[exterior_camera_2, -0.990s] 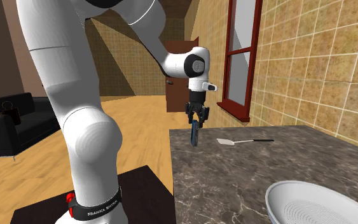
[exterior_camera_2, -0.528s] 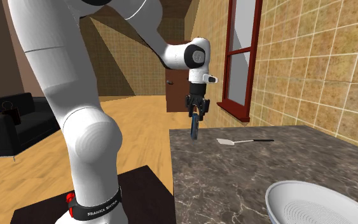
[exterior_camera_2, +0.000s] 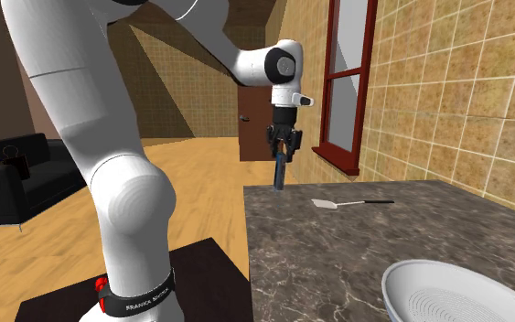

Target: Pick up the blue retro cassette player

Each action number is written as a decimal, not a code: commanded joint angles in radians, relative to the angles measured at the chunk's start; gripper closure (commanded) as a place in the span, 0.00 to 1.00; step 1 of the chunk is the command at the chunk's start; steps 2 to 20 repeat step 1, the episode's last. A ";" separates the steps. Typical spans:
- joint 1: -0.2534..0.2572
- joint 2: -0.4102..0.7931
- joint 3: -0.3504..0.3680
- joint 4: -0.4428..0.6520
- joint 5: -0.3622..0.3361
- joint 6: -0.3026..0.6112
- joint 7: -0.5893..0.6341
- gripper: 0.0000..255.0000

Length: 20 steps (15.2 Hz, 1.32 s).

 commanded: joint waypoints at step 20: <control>0.000 -0.002 0.000 0.009 0.000 -0.011 0.001 1.00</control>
